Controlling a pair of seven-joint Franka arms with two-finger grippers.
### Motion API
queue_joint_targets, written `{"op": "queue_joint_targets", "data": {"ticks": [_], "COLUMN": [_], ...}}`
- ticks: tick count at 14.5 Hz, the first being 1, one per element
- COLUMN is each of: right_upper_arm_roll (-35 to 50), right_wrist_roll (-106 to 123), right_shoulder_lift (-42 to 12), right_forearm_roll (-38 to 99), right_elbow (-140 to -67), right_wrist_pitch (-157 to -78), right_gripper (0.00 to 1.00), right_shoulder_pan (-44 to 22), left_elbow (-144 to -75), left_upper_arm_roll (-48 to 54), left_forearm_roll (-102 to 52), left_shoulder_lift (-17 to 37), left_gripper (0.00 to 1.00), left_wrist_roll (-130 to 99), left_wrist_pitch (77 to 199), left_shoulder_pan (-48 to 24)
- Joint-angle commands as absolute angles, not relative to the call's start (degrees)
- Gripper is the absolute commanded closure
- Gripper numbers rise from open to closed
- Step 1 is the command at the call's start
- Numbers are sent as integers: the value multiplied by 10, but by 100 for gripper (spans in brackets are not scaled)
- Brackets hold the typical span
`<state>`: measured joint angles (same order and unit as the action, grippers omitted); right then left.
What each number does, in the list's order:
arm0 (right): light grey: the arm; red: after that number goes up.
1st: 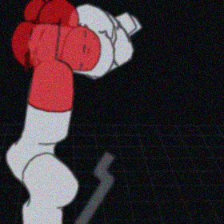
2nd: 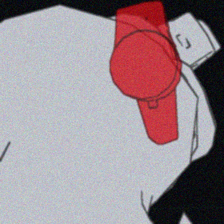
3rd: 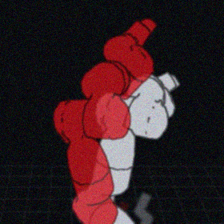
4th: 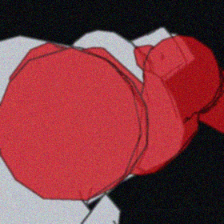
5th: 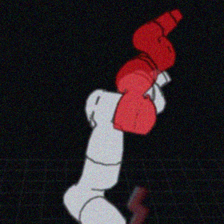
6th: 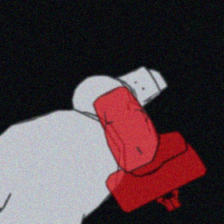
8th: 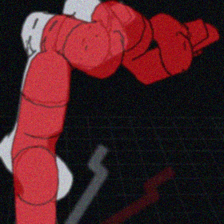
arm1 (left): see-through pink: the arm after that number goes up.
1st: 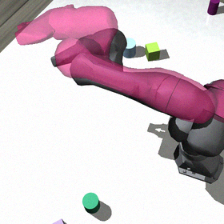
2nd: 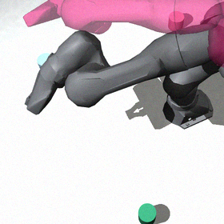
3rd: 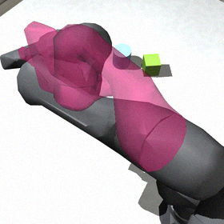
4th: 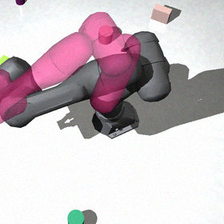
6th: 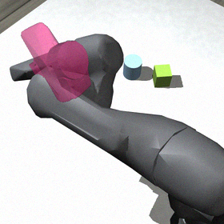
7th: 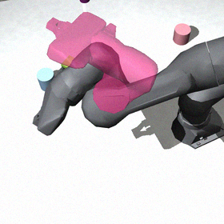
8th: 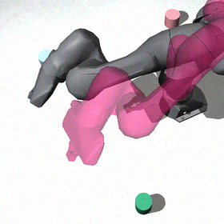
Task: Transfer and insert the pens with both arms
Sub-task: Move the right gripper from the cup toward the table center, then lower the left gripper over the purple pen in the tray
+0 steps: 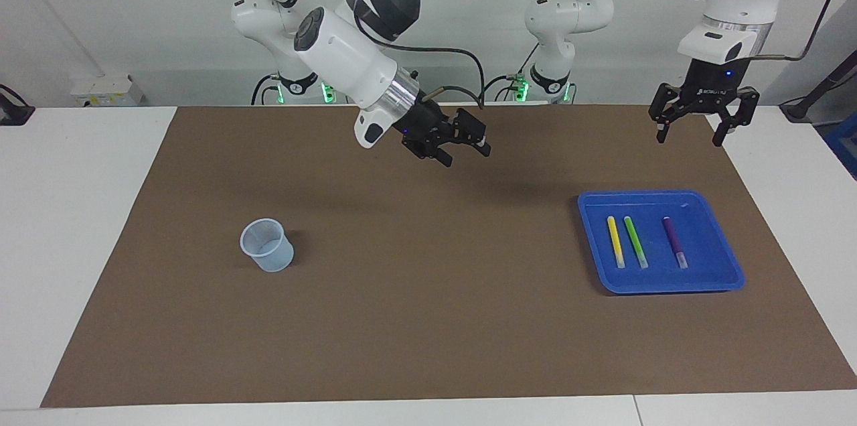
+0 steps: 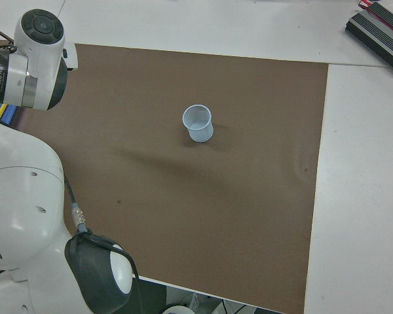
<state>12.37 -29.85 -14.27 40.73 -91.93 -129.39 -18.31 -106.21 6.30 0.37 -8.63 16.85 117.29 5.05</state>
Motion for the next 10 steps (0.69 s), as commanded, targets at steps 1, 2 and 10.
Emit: {"op": "queue_joint_targets", "data": {"ticks": [1, 2, 10], "right_upper_arm_roll": [124, 124, 124], "right_wrist_roll": [-292, -280, -268], "right_shoulder_lift": [-150, -150, -150], "right_forearm_roll": [415, 404, 396], "right_elbow": [-909, -913, -916], "right_wrist_pitch": [-1287, -1284, -1276], "right_gripper": [0, 0, 0], "right_shoulder_pan": [-186, -187, -187], "left_elbow": [-1127, -1137, -1129], "left_upper_arm_roll": [62, 60, 59], "left_forearm_roll": [-2, 1, 1], "left_shoulder_lift": [-77, -54, 82], "left_gripper": [12, 12, 10], "left_wrist_roll": [221, 221, 100], "left_wrist_pitch": [1257, 1281, 1281], "left_shoulder_pan": [60, 66, 119]}}
